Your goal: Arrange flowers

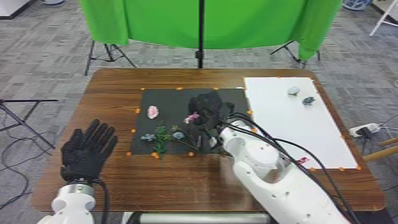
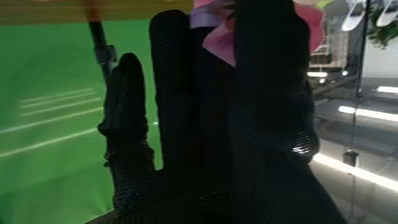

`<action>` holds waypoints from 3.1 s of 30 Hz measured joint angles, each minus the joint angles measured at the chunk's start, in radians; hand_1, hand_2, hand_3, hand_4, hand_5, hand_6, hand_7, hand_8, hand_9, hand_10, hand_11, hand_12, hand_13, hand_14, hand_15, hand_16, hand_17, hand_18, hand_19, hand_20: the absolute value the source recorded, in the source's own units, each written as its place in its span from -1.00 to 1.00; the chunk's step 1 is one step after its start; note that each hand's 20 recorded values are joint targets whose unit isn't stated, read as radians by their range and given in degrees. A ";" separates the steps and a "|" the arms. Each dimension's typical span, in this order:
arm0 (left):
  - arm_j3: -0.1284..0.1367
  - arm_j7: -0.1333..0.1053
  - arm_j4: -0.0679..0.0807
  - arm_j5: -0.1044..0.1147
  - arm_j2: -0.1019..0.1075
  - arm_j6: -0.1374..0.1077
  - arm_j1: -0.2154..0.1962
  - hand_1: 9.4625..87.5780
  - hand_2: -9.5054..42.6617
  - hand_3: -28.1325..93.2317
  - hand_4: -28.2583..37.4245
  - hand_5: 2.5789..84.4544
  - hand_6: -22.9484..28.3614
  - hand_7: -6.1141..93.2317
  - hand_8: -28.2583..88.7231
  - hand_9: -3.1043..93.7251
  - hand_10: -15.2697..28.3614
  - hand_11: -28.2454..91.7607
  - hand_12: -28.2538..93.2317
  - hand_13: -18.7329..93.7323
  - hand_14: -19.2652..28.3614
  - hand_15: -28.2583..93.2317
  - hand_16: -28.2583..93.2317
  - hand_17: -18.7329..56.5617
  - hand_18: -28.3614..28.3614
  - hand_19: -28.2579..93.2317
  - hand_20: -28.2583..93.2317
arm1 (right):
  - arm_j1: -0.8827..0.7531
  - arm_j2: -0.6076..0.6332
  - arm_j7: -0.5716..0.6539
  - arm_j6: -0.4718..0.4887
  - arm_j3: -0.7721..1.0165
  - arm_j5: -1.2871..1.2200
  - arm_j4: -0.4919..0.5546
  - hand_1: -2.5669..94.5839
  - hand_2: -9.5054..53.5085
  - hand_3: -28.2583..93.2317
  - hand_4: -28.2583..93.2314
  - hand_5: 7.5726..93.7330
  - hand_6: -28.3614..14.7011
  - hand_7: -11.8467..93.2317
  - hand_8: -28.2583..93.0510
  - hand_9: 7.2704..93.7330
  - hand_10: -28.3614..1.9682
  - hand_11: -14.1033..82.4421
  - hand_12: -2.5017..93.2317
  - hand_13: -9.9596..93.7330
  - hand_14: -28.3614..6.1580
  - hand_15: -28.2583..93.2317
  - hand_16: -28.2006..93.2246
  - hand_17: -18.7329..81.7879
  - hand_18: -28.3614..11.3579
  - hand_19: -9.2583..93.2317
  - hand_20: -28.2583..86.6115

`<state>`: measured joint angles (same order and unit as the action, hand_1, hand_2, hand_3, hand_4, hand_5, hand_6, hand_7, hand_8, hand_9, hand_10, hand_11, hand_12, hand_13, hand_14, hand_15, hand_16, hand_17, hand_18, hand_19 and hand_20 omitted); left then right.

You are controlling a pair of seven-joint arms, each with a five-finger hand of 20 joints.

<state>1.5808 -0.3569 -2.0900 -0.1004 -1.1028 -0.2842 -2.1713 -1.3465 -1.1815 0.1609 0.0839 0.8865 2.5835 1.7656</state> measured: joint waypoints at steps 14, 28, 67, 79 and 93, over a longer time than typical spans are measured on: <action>0.000 0.000 -0.002 0.001 0.002 -0.004 0.000 -0.49 -0.06 0.74 -1.00 0.06 0.32 -0.68 -0.68 -0.12 0.43 -0.17 -0.39 -0.15 0.49 0.09 -0.67 -0.74 0.51 0.09 -0.35 | -0.025 -0.002 0.007 0.032 -0.019 -0.040 0.036 0.93 -1.00 -1.00 0.08 0.42 0.40 -0.41 -0.78 0.47 0.07 -0.30 -0.55 0.39 0.21 0.05 -0.07 -0.10 -0.63 0.68 0.03; 0.002 0.006 -0.002 0.003 0.002 -0.010 -0.002 -0.49 -0.05 0.74 -1.00 0.06 0.32 -0.68 -0.68 -0.12 0.44 -0.18 -0.39 -0.16 0.50 0.08 -0.67 -0.74 0.51 0.09 -0.34 | -0.048 -0.006 0.048 0.123 0.026 -0.061 0.048 0.86 -1.00 -1.00 0.23 0.32 0.35 -0.43 -0.77 0.29 0.03 -0.34 -0.62 0.30 0.08 0.29 -0.10 -0.13 -0.68 0.72 0.12; 0.011 -0.027 -0.014 0.008 0.001 -0.010 -0.025 -0.49 -0.06 0.74 -1.00 0.06 0.31 -0.66 -0.68 -0.12 0.43 -0.15 -0.40 -0.15 0.50 0.12 -0.69 -0.74 0.51 0.10 -0.35 | 0.009 0.261 0.303 -0.008 0.447 -0.242 -0.299 0.66 -1.00 -1.00 0.84 -0.20 0.22 -0.42 -0.78 -0.28 0.11 -0.47 -0.70 -0.17 -0.18 -0.14 -0.29 -0.32 -0.58 0.43 -0.08; 0.008 -0.022 -0.014 0.008 -0.002 -0.022 -0.022 -0.49 -0.06 0.74 -1.00 0.07 0.31 -0.65 -0.69 -0.11 0.43 -0.15 -0.40 -0.15 0.50 0.12 -0.69 -0.74 0.52 0.10 -0.35 | 0.004 0.228 0.304 0.047 0.420 -0.214 -0.327 0.23 -1.00 0.62 -0.97 0.19 0.43 -0.23 -0.85 0.30 0.18 -0.13 -0.55 0.29 0.25 0.21 -0.12 -0.18 -0.56 0.64 0.07; 0.009 -0.005 -0.012 -0.006 -0.003 -0.002 -0.016 -0.49 -0.06 0.74 -1.00 0.06 0.30 -0.66 -0.68 -0.12 0.43 -0.16 -0.40 -0.15 0.49 0.12 -0.69 -0.74 0.51 0.10 -0.35 | -0.102 0.262 0.287 -0.081 0.382 -0.219 -0.172 0.28 -1.00 0.58 -1.00 0.30 0.40 -0.24 -0.79 0.52 0.20 -0.39 -0.25 0.36 0.32 0.16 0.01 -0.14 -0.58 0.67 0.10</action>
<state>1.5903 -0.3614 -2.1020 -0.1067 -1.1056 -0.2866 -2.1877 -1.4481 -0.9197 0.4483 0.0030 1.2685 2.3648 1.5939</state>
